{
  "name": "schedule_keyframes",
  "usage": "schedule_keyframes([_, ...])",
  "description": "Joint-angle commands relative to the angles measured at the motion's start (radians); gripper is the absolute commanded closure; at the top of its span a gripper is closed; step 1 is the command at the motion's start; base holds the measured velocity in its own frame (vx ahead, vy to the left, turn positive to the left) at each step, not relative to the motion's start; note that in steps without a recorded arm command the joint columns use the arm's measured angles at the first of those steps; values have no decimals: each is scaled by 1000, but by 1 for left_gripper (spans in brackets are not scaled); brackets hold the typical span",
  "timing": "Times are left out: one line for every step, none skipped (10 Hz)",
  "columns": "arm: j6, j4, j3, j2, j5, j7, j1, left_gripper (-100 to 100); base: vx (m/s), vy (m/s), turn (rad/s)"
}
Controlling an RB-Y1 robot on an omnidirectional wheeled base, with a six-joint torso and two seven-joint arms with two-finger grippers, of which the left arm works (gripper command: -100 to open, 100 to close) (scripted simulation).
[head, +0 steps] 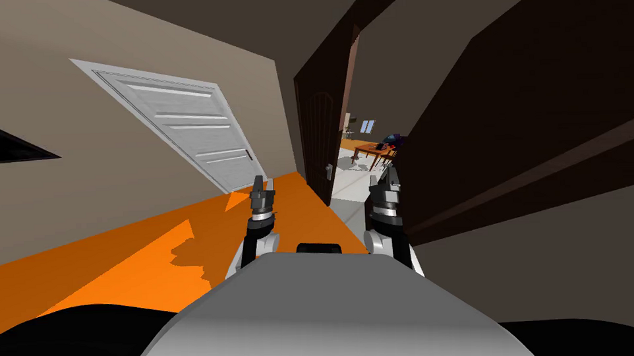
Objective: Push the door open
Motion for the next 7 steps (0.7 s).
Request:
schedule_keyframes([11,36,-14,6,0,7,-21,-100,128,-26,-93])
schedule_keyframes([18,58,-23,9,1,12,-34,-100,177,66,-127])
schedule_keyframes([22,72,-28,11,1,15,-43,-100,129,68,-97])
schedule_keyframes([31,101,-40,14,1,21,-60,-100,135,82,-86])
schedule_keyframes([36,118,-47,16,1,24,-70,-100,136,69,-94])
schedule_keyframes([42,136,-54,18,1,28,-80,-100,114,52,-89])
schedule_keyframes([48,154,-61,20,1,31,-91,-100,96,50,-82])
